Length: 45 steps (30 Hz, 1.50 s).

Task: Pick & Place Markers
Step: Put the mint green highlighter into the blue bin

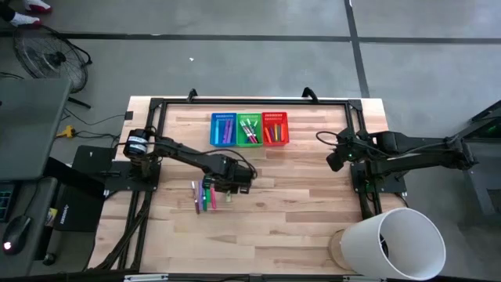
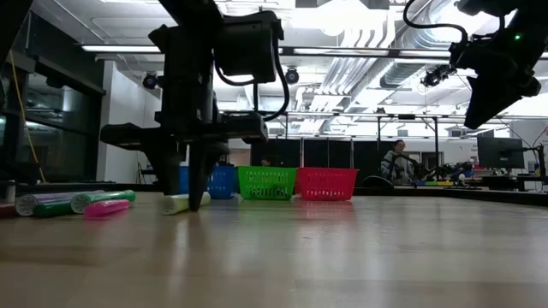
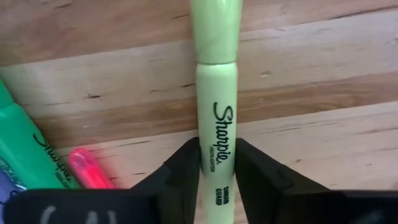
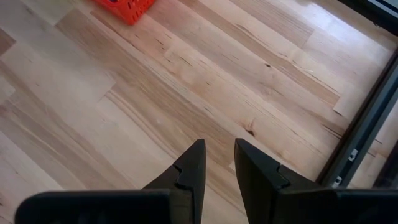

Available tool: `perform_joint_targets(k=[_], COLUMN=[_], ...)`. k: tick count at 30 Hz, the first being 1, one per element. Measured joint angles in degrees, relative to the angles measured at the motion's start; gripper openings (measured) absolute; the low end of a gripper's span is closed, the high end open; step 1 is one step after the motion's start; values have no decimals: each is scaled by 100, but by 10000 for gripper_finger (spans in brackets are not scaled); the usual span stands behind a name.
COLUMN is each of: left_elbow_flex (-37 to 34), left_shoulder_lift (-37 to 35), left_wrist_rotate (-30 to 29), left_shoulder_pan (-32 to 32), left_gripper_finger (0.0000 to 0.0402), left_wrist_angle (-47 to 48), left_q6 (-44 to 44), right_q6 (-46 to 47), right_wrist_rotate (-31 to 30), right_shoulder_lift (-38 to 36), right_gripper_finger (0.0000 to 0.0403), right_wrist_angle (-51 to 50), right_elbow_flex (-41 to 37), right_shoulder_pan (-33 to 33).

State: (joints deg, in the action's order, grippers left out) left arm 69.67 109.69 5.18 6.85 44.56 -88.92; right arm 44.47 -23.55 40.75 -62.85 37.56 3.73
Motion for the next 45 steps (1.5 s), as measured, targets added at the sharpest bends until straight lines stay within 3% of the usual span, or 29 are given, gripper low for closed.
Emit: perform_joint_targets(k=[5, 20, 30, 45], left_elbow_flex=[4, 54, 1052, 2362], left_shoulder_lift=[225, 346, 451, 408], left_wrist_rotate=[17, 160, -329, -907], left_shoulder_pan=[33, 93, 122, 45], left_gripper_finger=[61, 61, 60, 60], left_wrist_angle=[23, 25, 1105, 2231], left_q6=[108, 919, 1822, 2203], right_q6=[0, 0, 0, -105], right_wrist_rotate=[-2, 10, -2, -11], right_shoulder_lift=[0, 0, -1, 2], right_gripper_finger=[74, 73, 73, 73], right_wrist_angle=[-10, -27, -24, -19], right_elbow_flex=[0, 2, 2, 2], right_shoulder_pan=[0, -2, -2, -2])
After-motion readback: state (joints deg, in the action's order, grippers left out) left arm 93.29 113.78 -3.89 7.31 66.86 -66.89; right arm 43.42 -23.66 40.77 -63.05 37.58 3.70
